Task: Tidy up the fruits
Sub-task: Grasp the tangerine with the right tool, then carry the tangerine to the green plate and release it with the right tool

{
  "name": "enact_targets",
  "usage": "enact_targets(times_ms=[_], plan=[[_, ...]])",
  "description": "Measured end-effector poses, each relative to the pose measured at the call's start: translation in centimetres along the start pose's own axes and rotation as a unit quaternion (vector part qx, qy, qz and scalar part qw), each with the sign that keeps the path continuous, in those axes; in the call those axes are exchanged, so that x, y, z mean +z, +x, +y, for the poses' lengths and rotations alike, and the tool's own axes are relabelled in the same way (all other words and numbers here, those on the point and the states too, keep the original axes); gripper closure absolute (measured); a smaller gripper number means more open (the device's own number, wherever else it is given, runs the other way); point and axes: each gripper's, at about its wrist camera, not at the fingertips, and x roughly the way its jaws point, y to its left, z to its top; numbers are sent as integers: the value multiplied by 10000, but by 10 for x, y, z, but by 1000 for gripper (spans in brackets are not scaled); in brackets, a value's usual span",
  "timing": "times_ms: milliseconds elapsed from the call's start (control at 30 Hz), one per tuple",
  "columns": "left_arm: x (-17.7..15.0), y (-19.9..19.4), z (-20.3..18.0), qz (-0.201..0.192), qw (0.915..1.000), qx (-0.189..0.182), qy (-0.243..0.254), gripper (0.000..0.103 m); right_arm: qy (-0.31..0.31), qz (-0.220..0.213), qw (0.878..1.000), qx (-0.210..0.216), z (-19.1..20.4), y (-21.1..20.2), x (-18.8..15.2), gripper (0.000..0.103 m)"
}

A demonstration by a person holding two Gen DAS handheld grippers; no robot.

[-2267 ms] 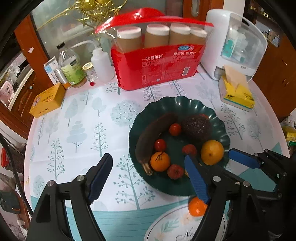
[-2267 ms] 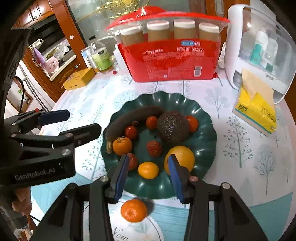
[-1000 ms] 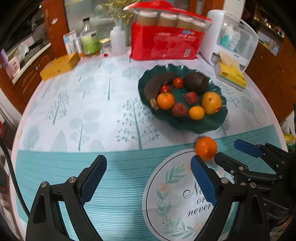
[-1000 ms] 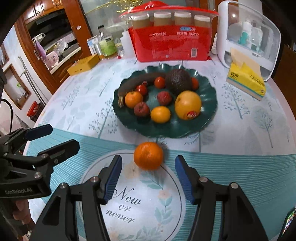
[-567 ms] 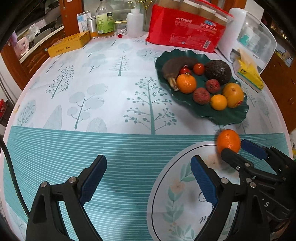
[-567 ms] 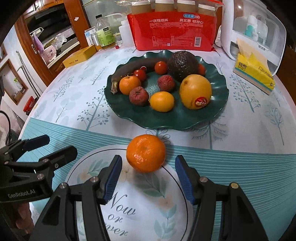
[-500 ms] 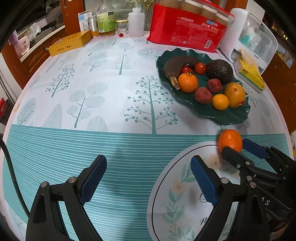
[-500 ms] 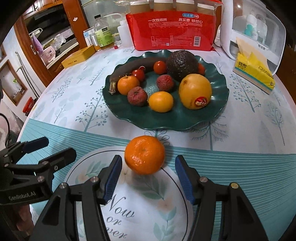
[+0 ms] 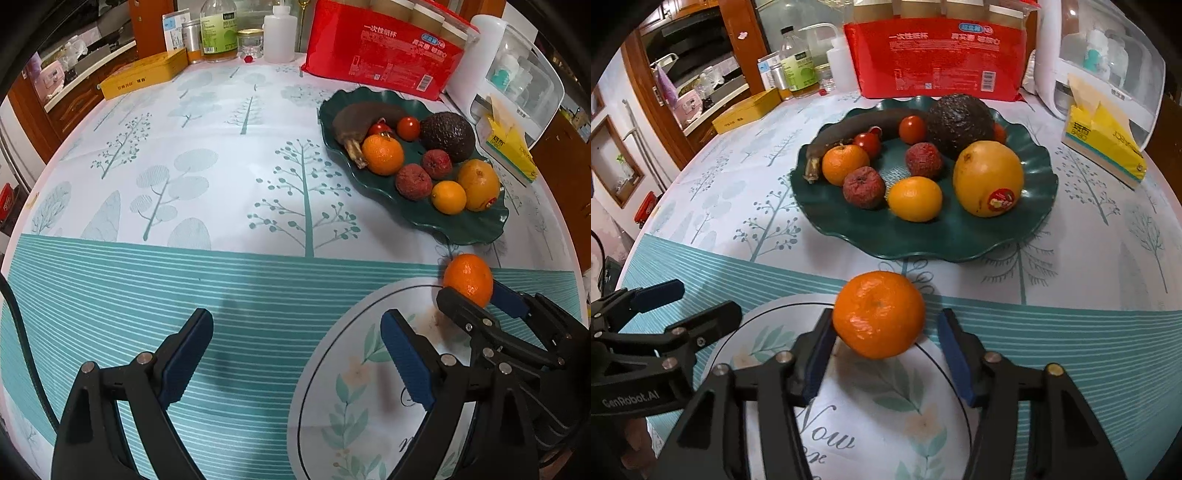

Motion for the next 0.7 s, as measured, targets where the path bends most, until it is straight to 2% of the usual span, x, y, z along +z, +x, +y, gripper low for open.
enact_targets(times_ms=[33,333,533,700], plan=[[-1,0,0,21,10000,-18,-4,12,-34,2,10000,51,2,0,0,57],[-6,-8,-2,90,9999,60,-61,10,12,27,10000,81,5,-8,-6,58],[-4,-29,-3,118,9997,208,53,8,73,-51,9999,108,7,-30,-5,58],[11,-51,-3,112,9999,100,60,8,52,-131,9998,117,6,-56,11,58]])
